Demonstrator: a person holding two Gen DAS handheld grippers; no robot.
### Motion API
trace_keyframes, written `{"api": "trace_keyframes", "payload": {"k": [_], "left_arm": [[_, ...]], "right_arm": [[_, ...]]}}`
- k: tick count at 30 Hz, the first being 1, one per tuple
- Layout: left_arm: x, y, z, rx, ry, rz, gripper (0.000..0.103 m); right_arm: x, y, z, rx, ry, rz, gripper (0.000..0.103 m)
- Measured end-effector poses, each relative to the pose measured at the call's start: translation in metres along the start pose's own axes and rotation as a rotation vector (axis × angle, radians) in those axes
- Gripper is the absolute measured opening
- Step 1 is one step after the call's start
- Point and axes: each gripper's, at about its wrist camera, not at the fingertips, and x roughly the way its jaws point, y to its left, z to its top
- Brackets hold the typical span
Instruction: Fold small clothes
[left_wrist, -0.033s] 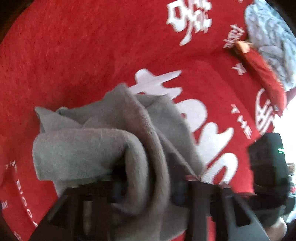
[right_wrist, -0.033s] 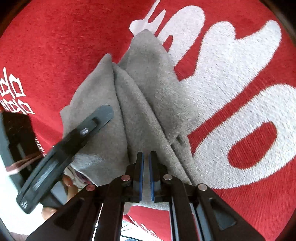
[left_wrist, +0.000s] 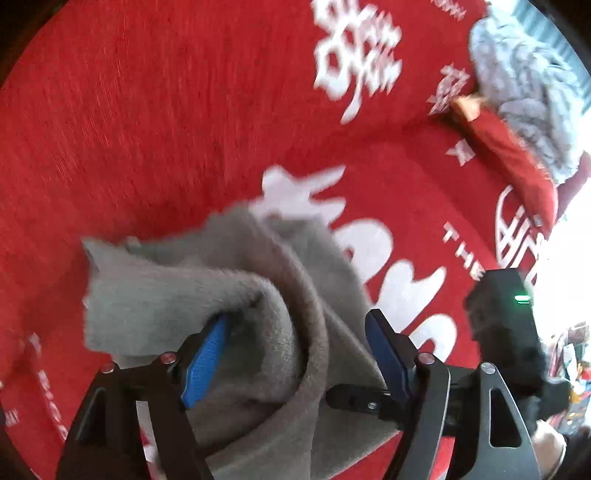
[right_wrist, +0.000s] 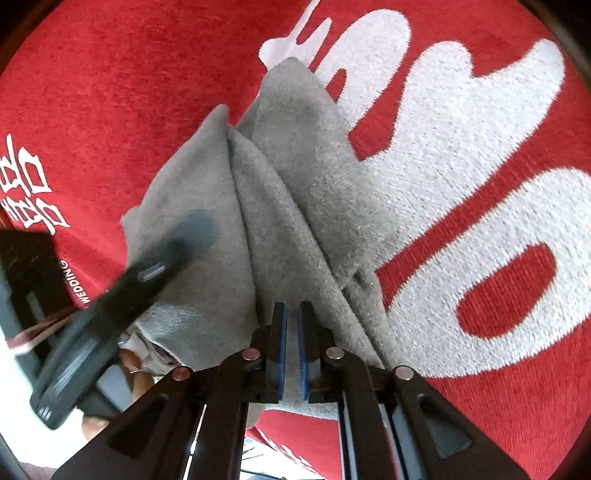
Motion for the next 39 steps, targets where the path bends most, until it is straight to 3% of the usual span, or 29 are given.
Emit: {"api": "trace_keyframes", "payload": {"k": [5,6,9,13,16,19,25,27,30,33,36,39], "left_arm": [[-0.036,0.026,0.003,-0.087,-0.071,0.079,0.076],[-0.040,0.040,0.000,-0.134,-0.072,0.112,0.076],[-0.045,0.085,-0.018,-0.280,-0.057,0.200,0.076],[-0.024,0.130,-0.044,-0.428,0.041,0.220,0.076],[-0.002,0.133,-0.048,-0.386,0.100,0.251,0.076],[0.010,0.122,-0.037,-0.331,0.097,0.262,0.076],[0.016,0.113,0.006,-0.362,0.026,0.223,0.076],[0.017,0.104,0.022,-0.359,0.004,0.183,0.076],[0.020,0.083,0.041,-0.307,-0.008,0.102,0.076],[0.017,0.070,0.043,-0.279,-0.021,0.113,0.076],[0.011,0.081,0.024,-0.321,-0.001,0.120,0.076],[0.005,0.097,-0.001,-0.346,0.043,0.186,0.076]], "right_arm": [[-0.016,-0.011,0.013,0.033,-0.024,0.042,0.008],[-0.021,-0.013,0.017,0.052,-0.035,0.064,0.014],[-0.026,-0.020,0.022,0.110,-0.055,0.160,0.045],[-0.032,-0.023,0.032,0.143,-0.072,0.242,0.047],[-0.038,-0.014,0.035,0.124,-0.073,0.269,0.052],[-0.044,0.021,0.039,-0.012,-0.059,0.184,0.067],[-0.016,0.087,0.059,-0.348,0.063,-0.105,0.069],[-0.008,0.089,0.065,-0.356,0.057,-0.160,0.067],[-0.016,0.055,0.072,-0.177,-0.001,-0.072,0.061],[-0.031,0.008,0.067,0.037,-0.039,0.051,0.061],[-0.045,-0.010,0.062,0.077,-0.054,0.115,0.061],[-0.043,-0.002,0.064,0.045,-0.031,0.119,0.061]]}}
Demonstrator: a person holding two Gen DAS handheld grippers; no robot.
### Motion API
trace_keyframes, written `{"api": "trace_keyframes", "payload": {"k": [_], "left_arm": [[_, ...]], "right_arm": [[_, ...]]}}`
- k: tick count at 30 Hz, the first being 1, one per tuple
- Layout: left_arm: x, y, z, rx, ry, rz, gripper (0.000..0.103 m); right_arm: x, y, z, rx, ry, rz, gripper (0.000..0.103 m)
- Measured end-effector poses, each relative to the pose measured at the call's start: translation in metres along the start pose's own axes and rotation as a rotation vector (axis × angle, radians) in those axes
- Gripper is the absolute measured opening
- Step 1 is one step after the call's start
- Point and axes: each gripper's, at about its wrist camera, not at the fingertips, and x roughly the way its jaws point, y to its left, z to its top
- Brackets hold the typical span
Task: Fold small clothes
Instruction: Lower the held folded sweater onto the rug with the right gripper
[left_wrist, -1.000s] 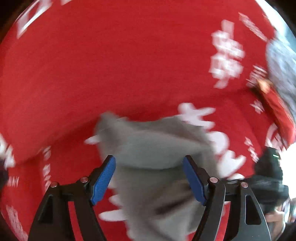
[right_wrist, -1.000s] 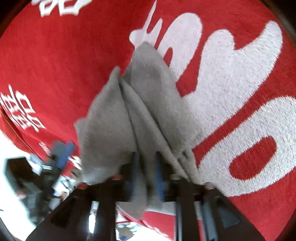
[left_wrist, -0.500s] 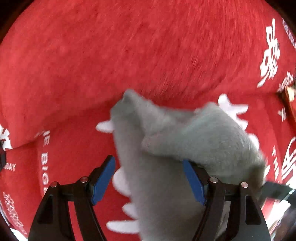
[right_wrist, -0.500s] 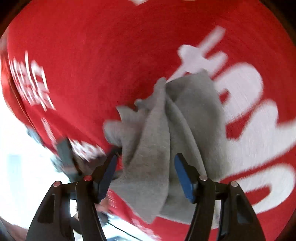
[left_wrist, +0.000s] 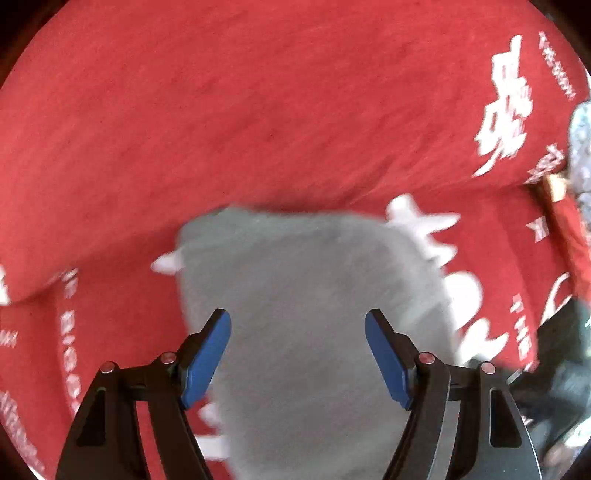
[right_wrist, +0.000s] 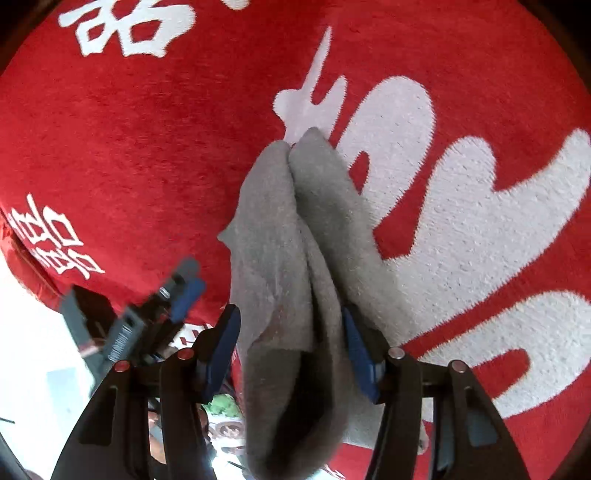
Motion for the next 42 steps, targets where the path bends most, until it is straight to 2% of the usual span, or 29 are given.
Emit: {"api": "trace_keyframes", "payload": {"k": [2,3,4,5,7,10,11,12,15,17,20,24,26,27,31,35,39,42], "left_arm": [[-0.003,0.016,-0.015,-0.005,0.021,0.040,0.076],[-0.003,0.022,-0.023,-0.005,0.030,0.053,0.076],[-0.004,0.030,-0.033,-0.005,0.038,0.064,0.076],[-0.006,0.036,-0.041,-0.002,0.046,0.075,0.076],[-0.011,0.040,-0.050,0.002,0.052,0.082,0.076],[-0.011,0.043,-0.068,0.005,0.065,0.062,0.076],[-0.009,0.042,-0.073,0.012,0.072,0.059,0.083],[-0.008,0.041,-0.077,0.017,0.073,0.069,0.089],[-0.004,0.037,-0.083,0.023,0.074,0.054,0.090],[-0.006,0.036,-0.082,0.024,0.068,0.066,0.090],[-0.015,0.039,-0.074,0.027,0.046,0.095,0.090],[-0.021,0.046,-0.056,0.006,0.017,0.113,0.090],[-0.022,0.046,-0.049,-0.007,0.002,0.115,0.090],[-0.021,0.045,-0.046,-0.010,-0.004,0.118,0.090],[-0.013,0.040,-0.037,-0.027,0.000,0.138,0.090],[-0.020,0.035,-0.048,-0.017,0.008,0.088,0.090],[-0.012,0.029,-0.079,0.029,0.080,0.099,0.090],[-0.005,0.029,-0.101,0.022,0.112,0.092,0.090]], "right_arm": [[0.010,0.006,0.000,-0.022,0.057,-0.001,0.060],[0.016,0.013,-0.001,-0.049,0.080,-0.044,0.044],[0.025,0.017,-0.004,-0.081,0.091,-0.090,0.022],[0.025,0.023,-0.005,-0.118,0.096,-0.124,0.022],[0.014,0.034,-0.011,-0.179,0.082,-0.084,0.019],[-0.008,0.046,-0.022,-0.258,0.066,-0.079,0.018],[-0.012,0.044,-0.026,-0.265,0.065,-0.103,0.018],[-0.013,0.036,-0.030,-0.267,0.069,-0.158,0.018],[-0.003,0.009,-0.034,-0.251,0.088,-0.328,0.017],[0.001,0.004,-0.036,-0.222,0.080,-0.324,0.019],[-0.009,0.015,-0.037,-0.239,0.025,-0.353,0.029],[-0.018,0.039,-0.030,-0.299,-0.031,-0.365,0.030],[-0.013,0.051,-0.020,-0.302,-0.032,-0.359,0.032],[-0.015,0.055,-0.017,-0.297,-0.025,-0.366,0.037],[-0.005,0.054,0.003,-0.283,-0.004,-0.395,0.035],[-0.019,0.077,-0.003,-0.358,-0.036,-0.375,0.035],[-0.021,0.087,-0.038,-0.451,0.056,-0.381,0.031],[-0.006,0.080,-0.068,-0.504,0.153,-0.417,0.028]]}}
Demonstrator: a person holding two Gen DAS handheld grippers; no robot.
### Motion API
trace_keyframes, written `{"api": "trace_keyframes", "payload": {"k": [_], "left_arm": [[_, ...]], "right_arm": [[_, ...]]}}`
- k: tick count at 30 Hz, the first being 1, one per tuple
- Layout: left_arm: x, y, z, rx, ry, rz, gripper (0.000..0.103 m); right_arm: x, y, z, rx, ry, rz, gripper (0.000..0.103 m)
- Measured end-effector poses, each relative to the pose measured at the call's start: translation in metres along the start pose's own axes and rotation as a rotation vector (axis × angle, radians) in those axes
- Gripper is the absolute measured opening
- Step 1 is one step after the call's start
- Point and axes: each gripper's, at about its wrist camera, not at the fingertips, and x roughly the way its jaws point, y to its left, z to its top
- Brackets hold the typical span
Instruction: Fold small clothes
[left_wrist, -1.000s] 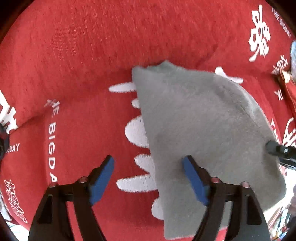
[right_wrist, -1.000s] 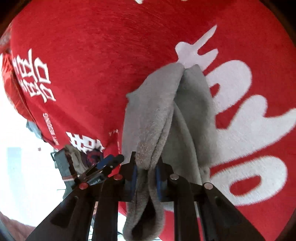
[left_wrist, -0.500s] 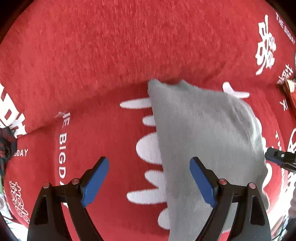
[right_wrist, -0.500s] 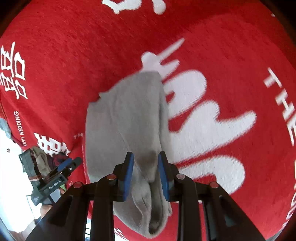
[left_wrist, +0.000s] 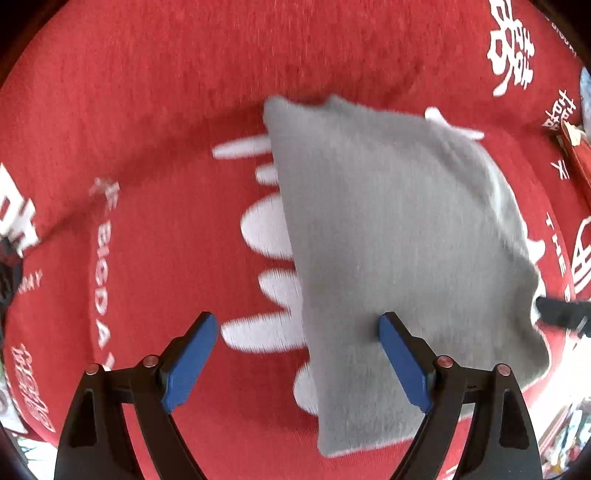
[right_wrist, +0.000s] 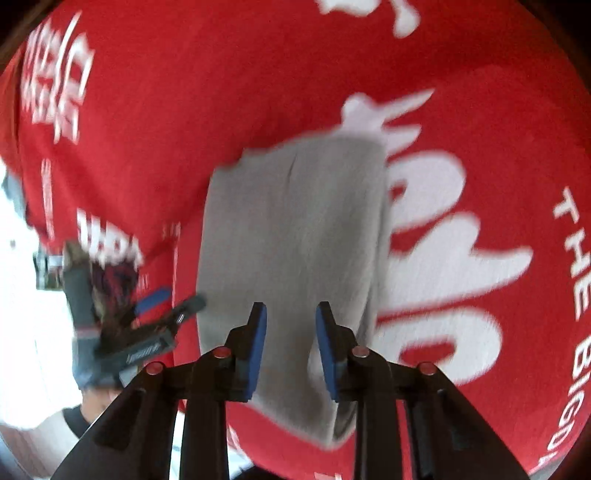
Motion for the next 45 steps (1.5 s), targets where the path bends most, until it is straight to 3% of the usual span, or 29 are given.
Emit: {"api": "trace_keyframes", "payload": {"k": [3,4,5,8,11,12,13,16,17,18,19,20,26,31,36,40,45], "left_arm": [[0.010,0.000,-0.015,0.009,0.026,0.017,0.090],[0.012,-0.001,-0.018,0.012,0.035,0.020,0.090],[0.012,-0.001,-0.021,0.015,0.037,0.022,0.090],[0.007,-0.001,-0.020,0.010,0.039,0.027,0.090],[-0.006,0.004,-0.005,-0.025,-0.002,0.020,0.090],[-0.009,0.005,0.001,-0.037,-0.019,0.018,0.090],[-0.011,0.006,0.008,-0.047,-0.036,0.013,0.090],[-0.011,0.006,0.033,-0.065,-0.074,0.041,0.090],[-0.010,0.006,0.041,-0.076,-0.086,0.041,0.090],[-0.009,0.006,0.047,-0.087,-0.096,0.039,0.090],[-0.008,0.006,0.051,-0.093,-0.099,0.039,0.090],[-0.005,0.005,0.055,-0.099,-0.100,0.044,0.090],[0.010,-0.001,0.051,-0.113,-0.068,0.037,0.090],[0.010,-0.002,0.048,-0.111,-0.057,0.040,0.090],[0.008,-0.002,0.046,-0.116,-0.047,0.041,0.090],[0.007,-0.002,0.044,-0.129,-0.039,0.036,0.090],[0.005,-0.004,0.043,-0.125,-0.034,0.043,0.090]], "right_arm": [[0.030,-0.003,-0.026,-0.072,0.090,-0.142,0.023],[0.035,-0.007,-0.031,-0.081,0.099,-0.169,0.009],[0.033,-0.011,-0.034,-0.080,0.078,-0.180,0.004],[0.018,-0.020,-0.032,-0.011,0.035,-0.177,0.003],[-0.007,-0.033,-0.017,0.062,-0.077,-0.172,0.029],[-0.015,-0.042,-0.006,0.108,-0.117,-0.137,0.046],[-0.018,-0.048,0.004,0.149,-0.137,-0.104,0.053],[-0.012,-0.067,0.042,0.237,-0.174,-0.008,0.053],[-0.006,-0.070,0.053,0.246,-0.172,-0.003,0.052],[0.004,-0.072,0.066,0.249,-0.156,0.023,0.040],[0.012,-0.070,0.073,0.248,-0.132,0.036,0.012],[0.021,-0.067,0.080,0.242,-0.103,0.028,0.008],[0.026,-0.047,0.094,0.089,-0.098,-0.120,0.008],[0.030,-0.064,0.089,0.104,-0.088,-0.137,0.008],[0.019,-0.066,0.077,0.102,-0.069,-0.217,0.008],[0.001,-0.079,0.061,0.183,-0.079,-0.143,0.009],[-0.010,-0.082,0.034,0.213,-0.059,-0.126,0.010]]}}
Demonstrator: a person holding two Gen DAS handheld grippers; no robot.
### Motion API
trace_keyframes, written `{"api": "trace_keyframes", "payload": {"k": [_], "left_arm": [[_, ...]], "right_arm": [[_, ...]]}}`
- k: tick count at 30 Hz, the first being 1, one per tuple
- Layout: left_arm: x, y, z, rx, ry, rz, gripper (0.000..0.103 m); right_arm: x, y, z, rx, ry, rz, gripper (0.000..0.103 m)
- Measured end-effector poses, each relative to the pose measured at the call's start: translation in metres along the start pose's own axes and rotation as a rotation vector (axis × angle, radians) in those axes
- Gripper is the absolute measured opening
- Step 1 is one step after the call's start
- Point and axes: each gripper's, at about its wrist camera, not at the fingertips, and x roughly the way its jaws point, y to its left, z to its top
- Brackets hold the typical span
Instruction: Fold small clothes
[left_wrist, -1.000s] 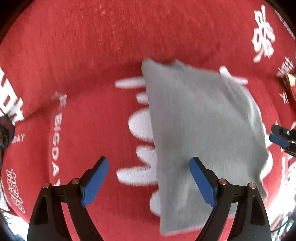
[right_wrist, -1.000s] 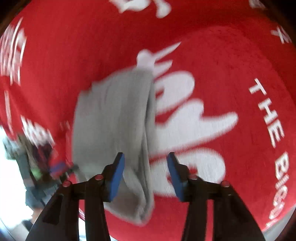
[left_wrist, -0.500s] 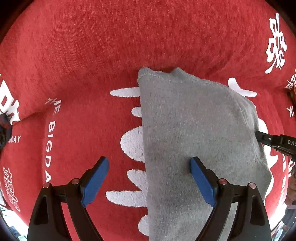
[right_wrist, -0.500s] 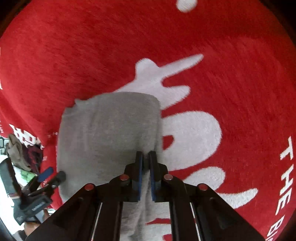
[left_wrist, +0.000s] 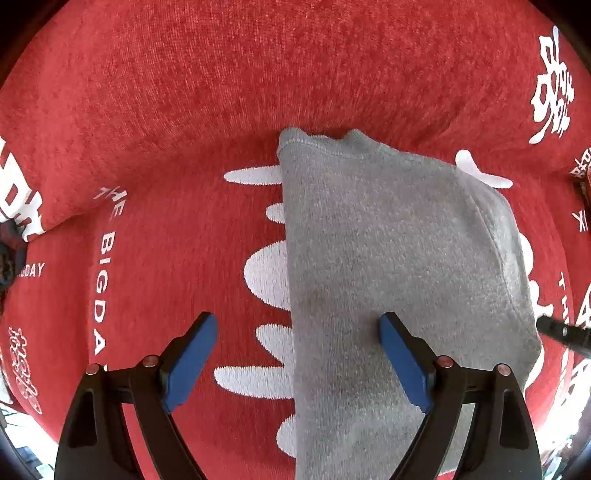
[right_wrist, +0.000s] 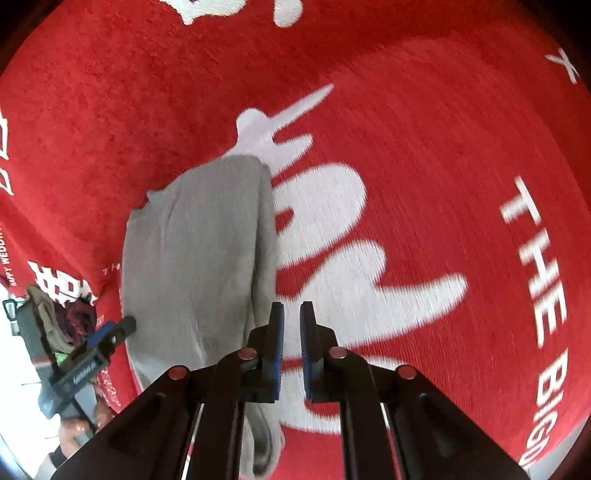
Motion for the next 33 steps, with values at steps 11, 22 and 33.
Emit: {"api": "trace_keyframes", "payload": {"k": [11,22,33], "left_arm": [[-0.001,-0.001,-0.002,0.016,0.017,-0.013,0.090],[-0.004,0.004,-0.004,0.011,0.039,-0.017,0.103],[-0.002,0.020,-0.002,-0.074,0.084,-0.124,0.103]], "right_arm": [[0.001,0.001,-0.017,0.044,0.032,0.037,0.041],[-0.001,0.007,-0.016,0.048,0.026,0.041,0.057],[0.002,0.002,-0.013,0.054,0.034,0.102,0.057]]}}
